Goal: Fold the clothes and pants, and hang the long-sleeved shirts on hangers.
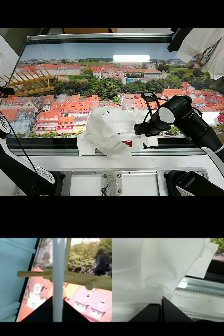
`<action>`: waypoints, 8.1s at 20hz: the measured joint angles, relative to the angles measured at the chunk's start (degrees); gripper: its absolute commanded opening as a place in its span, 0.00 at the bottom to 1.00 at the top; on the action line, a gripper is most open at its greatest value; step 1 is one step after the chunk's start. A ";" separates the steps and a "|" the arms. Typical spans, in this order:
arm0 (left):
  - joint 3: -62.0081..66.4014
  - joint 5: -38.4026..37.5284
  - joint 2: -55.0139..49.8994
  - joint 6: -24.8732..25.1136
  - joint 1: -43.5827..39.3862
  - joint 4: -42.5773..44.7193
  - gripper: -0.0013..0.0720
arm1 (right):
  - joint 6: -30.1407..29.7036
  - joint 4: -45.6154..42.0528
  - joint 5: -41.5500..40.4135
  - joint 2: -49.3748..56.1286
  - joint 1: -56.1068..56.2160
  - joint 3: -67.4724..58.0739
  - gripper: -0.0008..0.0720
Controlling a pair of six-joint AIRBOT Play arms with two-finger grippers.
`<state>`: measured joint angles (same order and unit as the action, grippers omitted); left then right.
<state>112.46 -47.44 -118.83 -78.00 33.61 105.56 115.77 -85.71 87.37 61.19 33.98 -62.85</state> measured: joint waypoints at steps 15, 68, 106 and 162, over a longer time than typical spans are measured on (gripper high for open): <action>0.00 -7.50 24.65 0.02 -7.65 -14.60 0.04 | 0.00 0.00 0.00 0.00 0.00 0.00 0.04; -55.98 -55.23 74.49 57.75 -42.40 -33.66 0.04 | -0.02 0.04 0.02 0.00 0.00 0.00 0.04; -57.57 -44.30 64.28 57.55 -42.45 -39.78 0.04 | -4.17 -2.38 2.01 -0.17 -4.81 -14.05 0.04; -56.81 -34.86 55.95 56.89 -43.76 -50.10 0.04 | -0.59 -14.05 -1.27 5.53 11.02 -27.69 0.04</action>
<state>55.66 -82.30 -62.87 -21.10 -10.15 55.46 115.18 -99.77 86.11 66.72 44.99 -90.54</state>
